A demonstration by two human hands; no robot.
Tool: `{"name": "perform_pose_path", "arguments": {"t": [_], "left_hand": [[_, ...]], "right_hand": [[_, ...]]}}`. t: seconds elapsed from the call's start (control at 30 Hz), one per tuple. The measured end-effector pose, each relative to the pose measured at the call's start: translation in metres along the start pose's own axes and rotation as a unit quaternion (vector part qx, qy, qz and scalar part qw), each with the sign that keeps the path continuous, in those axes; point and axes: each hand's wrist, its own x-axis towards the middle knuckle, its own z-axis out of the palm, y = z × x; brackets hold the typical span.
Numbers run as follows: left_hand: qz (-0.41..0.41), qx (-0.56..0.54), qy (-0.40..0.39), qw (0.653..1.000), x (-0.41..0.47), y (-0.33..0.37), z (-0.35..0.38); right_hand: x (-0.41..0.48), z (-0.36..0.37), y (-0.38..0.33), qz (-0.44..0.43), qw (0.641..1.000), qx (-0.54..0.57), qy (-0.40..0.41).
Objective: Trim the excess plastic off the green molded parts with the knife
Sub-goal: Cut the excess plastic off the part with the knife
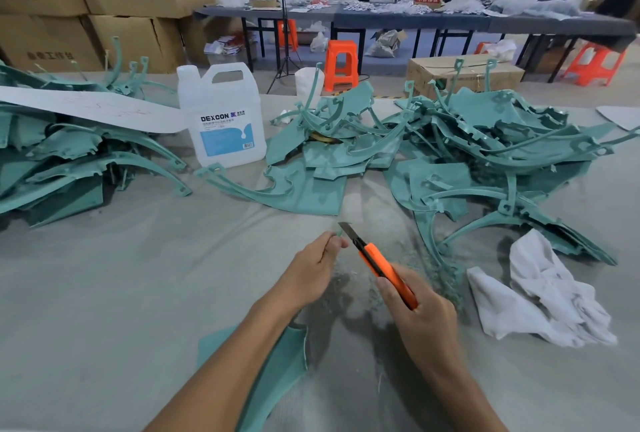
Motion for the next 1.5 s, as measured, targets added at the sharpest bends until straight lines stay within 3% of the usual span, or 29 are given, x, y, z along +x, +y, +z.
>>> {"name": "perform_pose_path", "arguments": {"t": [0.2,0.33,0.53,0.97,1.5], "left_hand": [[-0.024,0.041,0.003,0.999,0.003,0.000,0.001],[-0.016,0.058,-0.003,0.998,0.001,0.000,0.001],[-0.003,0.060,-0.006,0.998,0.000,0.000,0.000],[0.016,0.073,-0.002,0.997,-0.004,-0.002,0.002],[0.021,0.075,0.001,0.997,-0.002,-0.005,0.003]], "right_hand": [[-0.002,0.003,0.000,-0.013,0.999,-0.045,0.013],[0.000,-0.002,0.006,0.040,0.997,0.016,0.069],[-0.002,0.001,-0.003,-0.003,1.000,0.008,0.017],[0.005,0.001,0.007,0.044,0.999,0.019,0.023],[0.003,0.003,0.005,0.023,0.999,0.044,0.015]]}}
